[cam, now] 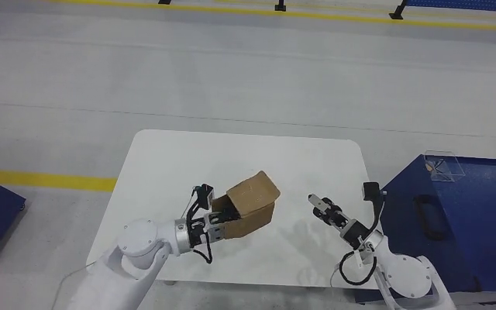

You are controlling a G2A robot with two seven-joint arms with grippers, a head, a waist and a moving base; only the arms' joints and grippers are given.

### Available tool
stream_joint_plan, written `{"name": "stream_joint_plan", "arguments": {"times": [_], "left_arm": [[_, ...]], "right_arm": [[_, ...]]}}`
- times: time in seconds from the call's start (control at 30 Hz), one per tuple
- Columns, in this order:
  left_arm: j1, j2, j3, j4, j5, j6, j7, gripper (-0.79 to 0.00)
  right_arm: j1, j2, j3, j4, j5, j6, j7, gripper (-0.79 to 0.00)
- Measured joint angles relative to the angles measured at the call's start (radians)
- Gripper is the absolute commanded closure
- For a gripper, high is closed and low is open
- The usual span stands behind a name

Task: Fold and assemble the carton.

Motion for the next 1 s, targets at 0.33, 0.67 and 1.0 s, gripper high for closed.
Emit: {"name": "stream_joint_plan", "arguments": {"times": [0.33, 0.67, 1.0], "left_arm": [[-0.136, -0.136, 0.075, 0.069, -0.903, 0.599, 0.938, 0.0], [-0.272, -0.219, 0.272, 0.234, -1.433, 0.139, 1.797, 0.0], [-0.281, -0.251, 0.332, 0.366, -1.392, -0.075, 1.922, -0.785]], "right_arm": [[0.0, 0.0, 0.0, 0.0, 0.0, 0.0, 0.0, -0.785], [-0.006, -0.002, -0.001, 0.022, -0.002, 0.03, -0.025, -0.785], [0.016, -0.002, -0.024, 0.024, -0.027, 0.048, -0.01, -0.785]]}}
